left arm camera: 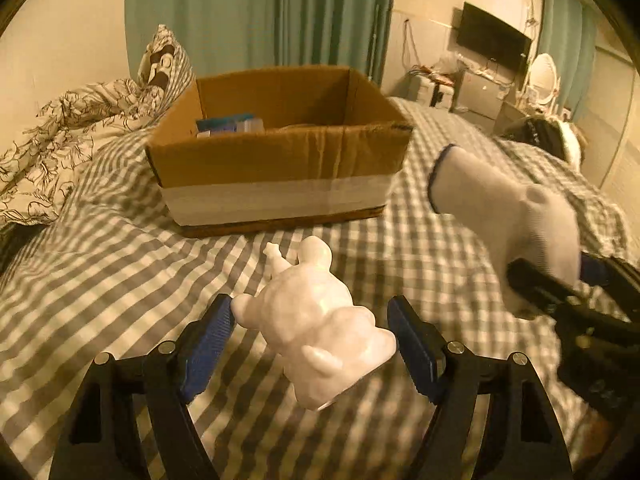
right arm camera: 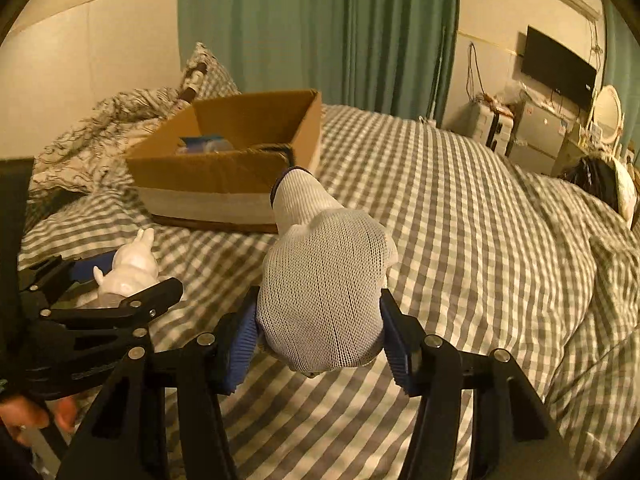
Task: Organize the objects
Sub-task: 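Grasp the white sock with the right tool while the left tool grasps the ceramic bunny, then carry the sock and bunny into the box and open both tools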
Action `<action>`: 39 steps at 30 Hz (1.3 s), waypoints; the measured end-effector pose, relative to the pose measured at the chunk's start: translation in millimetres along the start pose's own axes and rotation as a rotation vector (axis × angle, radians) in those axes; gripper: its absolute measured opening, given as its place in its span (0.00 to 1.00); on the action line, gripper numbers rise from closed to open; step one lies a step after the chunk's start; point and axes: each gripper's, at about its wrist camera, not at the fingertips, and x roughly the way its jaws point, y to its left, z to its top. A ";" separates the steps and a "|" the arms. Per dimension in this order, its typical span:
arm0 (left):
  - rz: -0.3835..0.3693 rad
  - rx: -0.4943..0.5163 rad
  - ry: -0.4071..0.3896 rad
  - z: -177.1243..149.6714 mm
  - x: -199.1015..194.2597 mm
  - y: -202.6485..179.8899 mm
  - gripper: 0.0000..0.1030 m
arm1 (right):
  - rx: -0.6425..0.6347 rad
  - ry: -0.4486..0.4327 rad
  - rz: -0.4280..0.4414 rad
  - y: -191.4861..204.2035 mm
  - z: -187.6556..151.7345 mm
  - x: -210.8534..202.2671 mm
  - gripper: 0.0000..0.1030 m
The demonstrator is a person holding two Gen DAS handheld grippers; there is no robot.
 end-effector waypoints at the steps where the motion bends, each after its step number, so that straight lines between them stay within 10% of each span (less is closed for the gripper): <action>1: -0.001 0.003 -0.009 1.9 -8.0 0.6 0.78 | -0.001 -0.005 0.002 1.8 0.9 -4.3 0.54; 21: -0.058 0.068 -0.280 106.9 -118.1 23.3 0.78 | -0.062 -0.183 0.076 42.3 98.7 -93.7 0.54; 39: -0.041 0.087 -0.340 248.7 -41.7 54.4 0.72 | -0.002 -0.260 0.123 19.3 236.5 -19.5 0.54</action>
